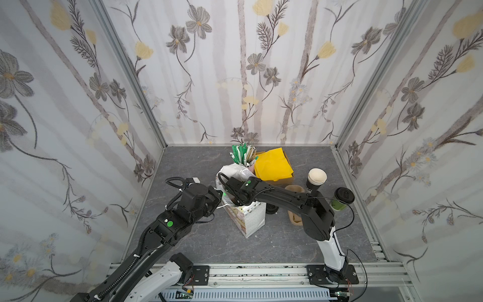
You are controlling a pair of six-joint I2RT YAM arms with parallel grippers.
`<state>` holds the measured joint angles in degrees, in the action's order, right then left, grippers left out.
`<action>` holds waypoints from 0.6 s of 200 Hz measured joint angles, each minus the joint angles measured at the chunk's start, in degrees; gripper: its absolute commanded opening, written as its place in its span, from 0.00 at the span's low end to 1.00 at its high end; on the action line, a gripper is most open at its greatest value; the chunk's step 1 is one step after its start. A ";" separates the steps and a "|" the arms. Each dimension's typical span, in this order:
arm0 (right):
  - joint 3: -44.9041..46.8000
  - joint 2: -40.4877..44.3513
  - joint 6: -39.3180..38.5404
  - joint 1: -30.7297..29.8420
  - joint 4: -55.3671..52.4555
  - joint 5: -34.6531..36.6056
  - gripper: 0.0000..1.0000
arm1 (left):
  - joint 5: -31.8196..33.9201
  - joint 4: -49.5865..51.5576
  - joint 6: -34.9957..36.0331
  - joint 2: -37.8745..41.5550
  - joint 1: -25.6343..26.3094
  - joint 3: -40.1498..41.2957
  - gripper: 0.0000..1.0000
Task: Pack a coffee takeout order
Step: Place the cup tray in the takeout bag.
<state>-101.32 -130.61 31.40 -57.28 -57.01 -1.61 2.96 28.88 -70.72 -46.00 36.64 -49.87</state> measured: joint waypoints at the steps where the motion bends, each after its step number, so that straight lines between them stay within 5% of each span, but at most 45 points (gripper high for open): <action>1: 0.07 0.00 0.00 0.00 0.07 0.00 0.33 | 0.00 0.00 0.00 0.00 0.00 0.00 0.00; 120: 4.46 -0.72 0.00 0.48 3.30 -1.70 0.34 | 0.20 0.42 0.00 -0.02 0.00 -0.04 0.00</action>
<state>-96.86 -131.33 31.40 -56.80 -53.71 -3.31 3.16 29.30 -70.72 -46.02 36.64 -49.91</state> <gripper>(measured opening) 0.340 0.050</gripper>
